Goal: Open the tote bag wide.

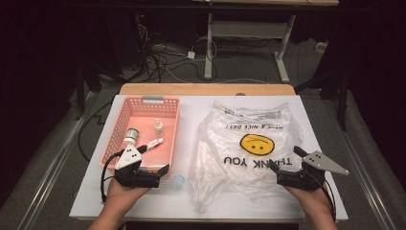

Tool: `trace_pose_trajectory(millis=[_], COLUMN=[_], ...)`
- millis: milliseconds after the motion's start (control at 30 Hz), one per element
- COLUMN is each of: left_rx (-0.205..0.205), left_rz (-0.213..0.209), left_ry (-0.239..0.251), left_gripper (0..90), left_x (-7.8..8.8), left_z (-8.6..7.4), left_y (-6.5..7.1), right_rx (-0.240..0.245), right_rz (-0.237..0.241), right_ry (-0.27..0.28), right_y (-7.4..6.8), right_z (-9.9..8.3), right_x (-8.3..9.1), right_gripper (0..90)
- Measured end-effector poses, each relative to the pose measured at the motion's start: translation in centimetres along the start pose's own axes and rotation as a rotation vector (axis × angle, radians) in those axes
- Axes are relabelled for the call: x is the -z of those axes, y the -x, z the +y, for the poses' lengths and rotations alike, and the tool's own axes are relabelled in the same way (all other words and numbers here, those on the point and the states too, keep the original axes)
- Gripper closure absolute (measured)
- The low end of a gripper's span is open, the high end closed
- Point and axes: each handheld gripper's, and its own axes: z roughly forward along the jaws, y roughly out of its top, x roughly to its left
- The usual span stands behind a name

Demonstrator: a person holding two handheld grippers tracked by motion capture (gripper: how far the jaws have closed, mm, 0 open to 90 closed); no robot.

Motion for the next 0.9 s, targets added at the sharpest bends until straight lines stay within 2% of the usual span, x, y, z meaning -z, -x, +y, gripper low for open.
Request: trace_pose_trajectory(millis=[167, 367, 467, 600, 800, 900], left_rx=[0.008, -0.023, -0.007, 0.011, 0.022, -0.003], left_rz=[-0.001, -0.019, -0.023, -0.030, -0.054, -0.073], left_ry=[0.013, 0.002, -0.011, 0.011, 0.029, 0.032], left_gripper=[0.0, 0.0, 0.0, 0.0, 0.0, 0.0], left_x=[0.1, -0.2, -0.2, 0.2, 0.4, 0.3], left_z=[0.1, 0.0, 0.1, 0.1, 0.2, 0.3], left_y=[-0.2, -0.2, -0.2, -0.4, -0.2, 0.5], right_rx=[0.002, 0.001, 0.001, 0.002, 0.000, 0.002], right_rz=[0.010, 0.006, 0.008, 0.018, -0.001, -0.024], right_ry=[0.005, 0.003, -0.004, 0.000, 0.001, -0.004], right_y=[0.0, 0.0, -0.1, -0.4, -0.1, 0.7], right_z=[0.1, 0.1, 0.2, 0.7, 1.1, 1.2], right_x=[0.0, 0.2, 0.2, 0.4, 0.9, 1.3], right_gripper=[0.0, 0.1, 0.4, 1.5, 2.9, 4.9])
